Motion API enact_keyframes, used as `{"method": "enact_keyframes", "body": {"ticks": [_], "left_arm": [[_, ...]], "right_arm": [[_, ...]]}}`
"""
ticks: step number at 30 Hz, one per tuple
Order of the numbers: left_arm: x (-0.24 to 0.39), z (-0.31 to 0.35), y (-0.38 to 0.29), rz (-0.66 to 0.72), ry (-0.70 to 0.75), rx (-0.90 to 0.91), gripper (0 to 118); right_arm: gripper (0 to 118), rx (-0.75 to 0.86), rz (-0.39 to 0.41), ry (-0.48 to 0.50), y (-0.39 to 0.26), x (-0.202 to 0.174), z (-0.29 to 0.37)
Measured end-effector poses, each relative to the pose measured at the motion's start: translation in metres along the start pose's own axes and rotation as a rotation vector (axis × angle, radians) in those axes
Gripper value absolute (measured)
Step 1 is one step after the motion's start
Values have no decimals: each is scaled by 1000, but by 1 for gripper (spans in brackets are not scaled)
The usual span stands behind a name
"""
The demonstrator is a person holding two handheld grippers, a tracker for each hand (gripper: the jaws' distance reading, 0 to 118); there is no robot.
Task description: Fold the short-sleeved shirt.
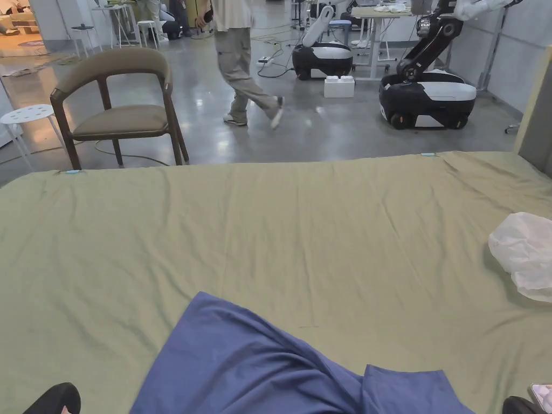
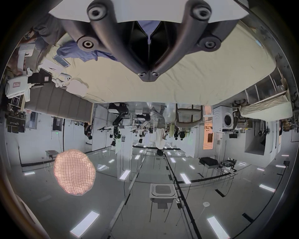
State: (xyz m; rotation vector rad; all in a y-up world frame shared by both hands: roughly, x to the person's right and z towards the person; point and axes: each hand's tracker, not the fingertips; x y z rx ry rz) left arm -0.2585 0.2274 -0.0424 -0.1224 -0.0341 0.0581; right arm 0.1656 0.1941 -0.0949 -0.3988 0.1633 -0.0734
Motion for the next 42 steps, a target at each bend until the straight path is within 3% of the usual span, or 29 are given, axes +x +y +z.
{"method": "enact_keyframes", "body": {"ticks": [5,10,11,14,15,19,25,26,28,30,32,33,36,37,38,39,40,41,42], "left_arm": [[-13,-4,-10,-1,14,-70,0],[-56,-17,-37,87,106,-235,0],[-69,-22,-47,113,114,-288,6],[-105,-38,-90,190,139,-495,55],[-115,-42,-102,234,139,-534,61],[-141,-69,-147,397,193,-696,63],[-138,-110,-187,356,144,-845,61],[-137,-111,-190,348,149,-889,56],[-140,-113,-185,335,166,-880,25],[-139,-110,-186,269,176,-893,5],[-136,-112,-187,313,138,-902,4],[-131,-115,-189,273,152,-918,4],[-120,-122,-194,128,141,-973,4],[-119,-126,-196,64,153,-996,4],[-116,-128,-197,42,150,-1008,4],[-114,-130,-198,32,151,-1015,4],[-112,-131,-198,21,153,-1017,4],[-110,-131,-198,16,151,-1018,5],[-108,-128,-197,13,154,-1015,5]], "right_arm": [[0,-15,-40,8,0,7,-1],[0,-35,-47,6,-6,9,0],[0,-50,-72,16,-9,11,-1],[0,-87,-197,73,-16,17,-4],[0,-93,-222,85,-18,19,-6],[0,-106,-212,63,-21,20,-10],[0,-121,-218,51,-20,20,-10],[0,-124,-216,42,-21,21,-10],[0,-135,-209,20,-24,23,-9],[0,-147,-217,6,-27,27,-10],[0,-169,-228,7,-28,32,-17],[0,-177,-219,10,-26,34,-22],[1,-244,-71,13,-9,40,-53],[8,-309,-22,12,-1,43,-75],[27,-373,10,17,3,46,-94],[67,-414,36,6,6,49,-120],[89,-437,54,-10,4,59,-146],[96,-484,52,-16,4,65,-170],[92,-510,23,-30,4,70,-192]]}}
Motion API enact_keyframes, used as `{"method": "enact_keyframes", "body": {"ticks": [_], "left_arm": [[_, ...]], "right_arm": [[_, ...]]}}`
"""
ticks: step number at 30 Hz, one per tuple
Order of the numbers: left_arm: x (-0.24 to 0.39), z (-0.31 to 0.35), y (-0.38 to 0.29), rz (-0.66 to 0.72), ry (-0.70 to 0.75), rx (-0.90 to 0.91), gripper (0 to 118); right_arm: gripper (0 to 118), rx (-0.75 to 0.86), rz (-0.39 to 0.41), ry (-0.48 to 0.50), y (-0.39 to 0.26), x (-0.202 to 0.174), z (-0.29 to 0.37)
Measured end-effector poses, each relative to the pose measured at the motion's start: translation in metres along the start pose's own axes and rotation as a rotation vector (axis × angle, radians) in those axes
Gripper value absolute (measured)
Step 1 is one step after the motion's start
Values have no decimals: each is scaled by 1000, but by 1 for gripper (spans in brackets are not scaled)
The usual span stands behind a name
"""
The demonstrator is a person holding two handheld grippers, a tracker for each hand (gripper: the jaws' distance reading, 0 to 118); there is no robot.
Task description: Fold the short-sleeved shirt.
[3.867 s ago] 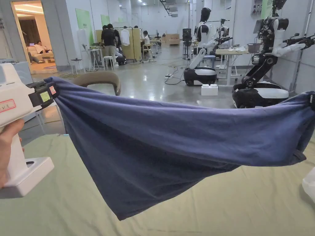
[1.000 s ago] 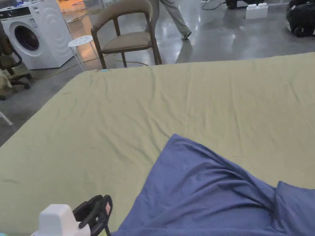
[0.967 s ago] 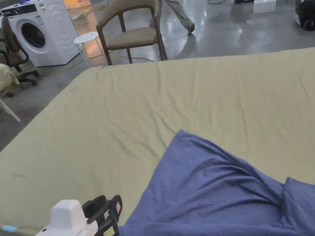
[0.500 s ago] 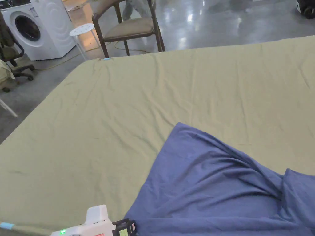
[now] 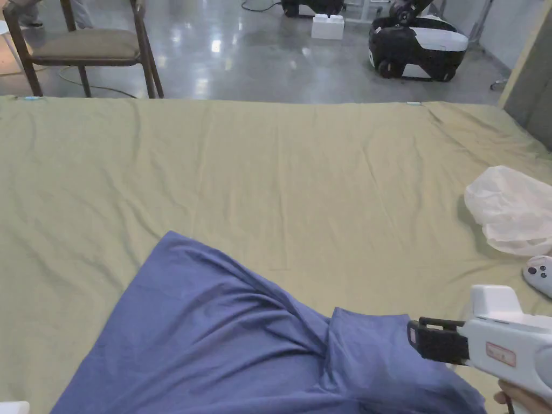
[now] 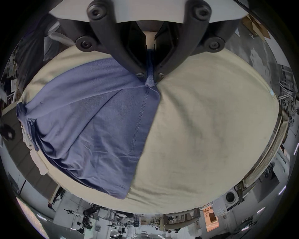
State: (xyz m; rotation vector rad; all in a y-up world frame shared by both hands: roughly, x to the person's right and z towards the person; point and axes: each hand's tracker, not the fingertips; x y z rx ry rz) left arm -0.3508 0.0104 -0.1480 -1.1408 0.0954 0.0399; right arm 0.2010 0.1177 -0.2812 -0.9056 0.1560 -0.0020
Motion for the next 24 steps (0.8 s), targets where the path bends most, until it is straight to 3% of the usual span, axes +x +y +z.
{"method": "enact_keyframes", "body": {"ticks": [3,5,8,11,13,18,21,24], "left_arm": [[1,1,-2,7,-4,7,5],[4,6,-3,12,-8,6,5],[6,10,-3,30,-24,5,5],[9,12,-4,42,-33,5,5],[1,9,-4,43,-35,3,5],[-2,17,-7,78,-71,32,4],[-12,37,-9,170,-131,100,4],[-7,77,-3,161,-155,244,4]], "right_arm": [[88,-146,-102,-26,22,14,-64],[76,-210,-143,-45,26,19,-96],[42,-274,-119,-110,25,18,-122],[31,-260,-88,-134,19,5,-122],[0,-236,-52,-111,17,2,-120],[0,-179,-91,-103,15,6,-100],[0,-60,-85,-57,17,12,-57],[0,105,-90,-26,20,17,4]]}}
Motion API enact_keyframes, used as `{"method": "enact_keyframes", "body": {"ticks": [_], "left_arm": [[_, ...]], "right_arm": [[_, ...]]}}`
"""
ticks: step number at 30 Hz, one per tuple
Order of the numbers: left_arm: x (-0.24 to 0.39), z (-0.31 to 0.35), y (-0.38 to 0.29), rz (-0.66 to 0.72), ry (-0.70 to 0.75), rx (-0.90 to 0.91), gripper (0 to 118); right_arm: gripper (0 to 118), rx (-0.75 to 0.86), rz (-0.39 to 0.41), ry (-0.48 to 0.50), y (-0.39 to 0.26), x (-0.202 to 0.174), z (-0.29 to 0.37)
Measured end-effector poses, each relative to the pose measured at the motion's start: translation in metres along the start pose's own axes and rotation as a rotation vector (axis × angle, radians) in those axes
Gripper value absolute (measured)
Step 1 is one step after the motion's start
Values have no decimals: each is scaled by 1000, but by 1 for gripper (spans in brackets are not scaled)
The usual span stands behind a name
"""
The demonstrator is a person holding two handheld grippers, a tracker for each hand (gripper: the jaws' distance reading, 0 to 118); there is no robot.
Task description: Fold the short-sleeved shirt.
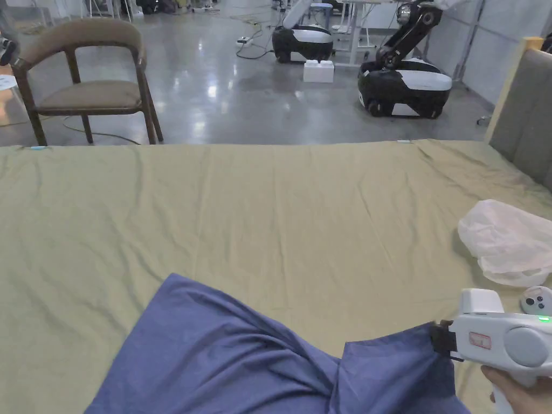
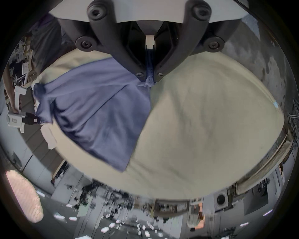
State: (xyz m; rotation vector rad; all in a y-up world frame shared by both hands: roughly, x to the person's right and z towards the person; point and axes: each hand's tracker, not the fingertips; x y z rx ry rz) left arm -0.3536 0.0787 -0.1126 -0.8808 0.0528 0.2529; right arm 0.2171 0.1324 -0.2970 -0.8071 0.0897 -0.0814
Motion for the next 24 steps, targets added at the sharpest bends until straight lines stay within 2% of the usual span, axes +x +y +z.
{"method": "enact_keyframes", "body": {"ticks": [2,4,6,8,13,16,18,20,24], "left_arm": [[14,31,19,-36,-39,124,3],[24,59,44,-58,-74,240,3],[34,82,77,-46,-75,332,3],[45,104,108,-41,-135,426,3],[79,156,193,-140,-186,639,1],[95,174,240,-172,-236,723,0],[110,183,268,-213,-196,765,0],[120,189,293,-230,-183,797,0],[131,202,341,-237,-152,831,0]], "right_arm": [[0,99,-1,41,10,2,42],[0,199,32,48,20,4,78],[0,335,37,3,33,2,116],[0,438,17,5,47,5,146],[0,643,91,-35,104,-1,213],[0,726,96,-37,152,-4,242],[0,784,102,-55,185,-8,257],[0,809,94,-33,214,-14,271],[0,851,117,-117,273,-30,286]]}}
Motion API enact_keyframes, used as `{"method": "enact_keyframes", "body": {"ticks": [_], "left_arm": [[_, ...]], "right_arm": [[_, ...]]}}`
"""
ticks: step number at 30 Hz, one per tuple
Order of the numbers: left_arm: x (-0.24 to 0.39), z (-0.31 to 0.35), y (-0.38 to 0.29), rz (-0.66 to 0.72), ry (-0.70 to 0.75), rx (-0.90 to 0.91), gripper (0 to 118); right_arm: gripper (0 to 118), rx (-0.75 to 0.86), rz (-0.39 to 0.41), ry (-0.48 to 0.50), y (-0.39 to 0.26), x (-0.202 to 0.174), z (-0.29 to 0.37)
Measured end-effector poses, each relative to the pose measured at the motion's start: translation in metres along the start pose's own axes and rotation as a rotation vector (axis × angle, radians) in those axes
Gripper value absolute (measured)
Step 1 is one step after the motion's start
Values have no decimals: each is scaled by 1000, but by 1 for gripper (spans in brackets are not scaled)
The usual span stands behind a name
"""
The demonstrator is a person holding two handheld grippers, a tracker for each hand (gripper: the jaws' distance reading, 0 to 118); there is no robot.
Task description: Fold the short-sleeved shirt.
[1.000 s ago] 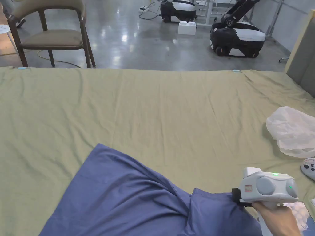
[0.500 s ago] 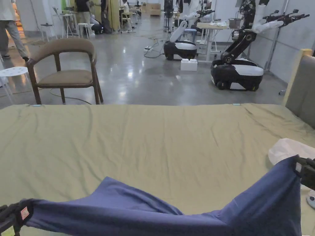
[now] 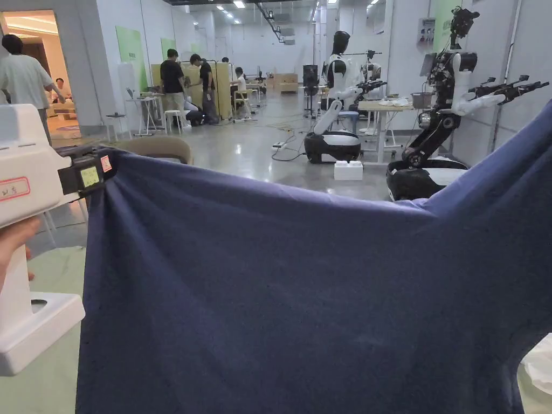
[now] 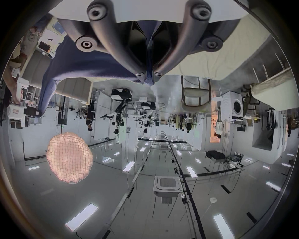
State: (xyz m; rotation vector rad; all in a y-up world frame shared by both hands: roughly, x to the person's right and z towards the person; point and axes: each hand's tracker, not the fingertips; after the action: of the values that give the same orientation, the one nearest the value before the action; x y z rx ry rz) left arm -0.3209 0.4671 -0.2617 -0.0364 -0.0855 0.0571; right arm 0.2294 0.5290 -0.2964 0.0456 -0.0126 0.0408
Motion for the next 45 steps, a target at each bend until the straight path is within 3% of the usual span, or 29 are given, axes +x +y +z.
{"method": "enact_keyframes", "body": {"ticks": [8,14,20,24,28,38,45], "left_arm": [[-17,-51,42,0,61,6,0],[-31,-92,66,74,78,10,0],[-30,-134,90,-33,145,31,0],[-36,-169,93,-81,194,12,0],[-45,-211,84,-18,203,-14,0],[-45,-283,59,-14,195,-31,0],[-51,-300,17,4,201,-60,0]], "right_arm": [[0,46,3,-38,59,-21,-57],[0,92,73,-104,102,-51,-86],[0,122,118,-153,146,-73,-133],[0,136,97,-186,161,-73,-174],[0,117,29,-200,162,-72,-209],[0,131,123,-245,149,-90,-272],[0,81,144,-157,98,-101,-293]]}}
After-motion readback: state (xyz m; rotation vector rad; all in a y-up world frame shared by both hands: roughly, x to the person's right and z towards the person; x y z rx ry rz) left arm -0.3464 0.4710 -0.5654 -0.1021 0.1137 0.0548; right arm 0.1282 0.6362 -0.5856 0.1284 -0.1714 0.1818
